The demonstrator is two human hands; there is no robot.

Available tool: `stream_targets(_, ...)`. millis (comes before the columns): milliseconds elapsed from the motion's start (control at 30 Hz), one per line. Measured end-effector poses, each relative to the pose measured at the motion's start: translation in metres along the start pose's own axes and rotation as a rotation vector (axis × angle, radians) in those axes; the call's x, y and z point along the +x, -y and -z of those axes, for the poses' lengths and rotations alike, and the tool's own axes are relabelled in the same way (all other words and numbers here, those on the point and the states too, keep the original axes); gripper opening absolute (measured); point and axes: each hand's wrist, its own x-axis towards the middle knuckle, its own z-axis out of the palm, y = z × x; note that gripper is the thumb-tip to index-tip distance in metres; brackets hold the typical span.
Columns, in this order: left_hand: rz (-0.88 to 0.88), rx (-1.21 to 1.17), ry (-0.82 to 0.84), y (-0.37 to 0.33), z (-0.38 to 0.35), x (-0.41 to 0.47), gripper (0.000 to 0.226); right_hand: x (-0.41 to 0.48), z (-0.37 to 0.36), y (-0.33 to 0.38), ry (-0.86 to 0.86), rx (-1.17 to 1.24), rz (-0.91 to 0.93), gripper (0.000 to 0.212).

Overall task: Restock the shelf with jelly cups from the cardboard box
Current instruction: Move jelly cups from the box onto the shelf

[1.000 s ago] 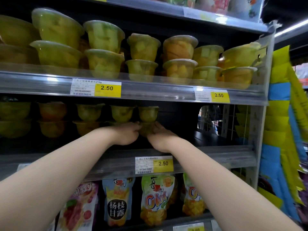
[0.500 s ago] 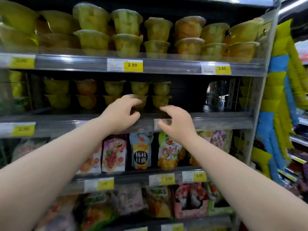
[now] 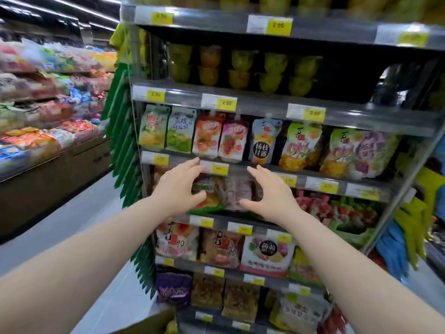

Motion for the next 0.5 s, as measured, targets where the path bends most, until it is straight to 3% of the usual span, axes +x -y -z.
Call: stream_targets(500, 0.208, 0.066, 0.441, 0.211, -0.099, -0.112, 0.081, 0.01, -0.21, 0.096, 0.343, -0.052, -0.089, 0.082)
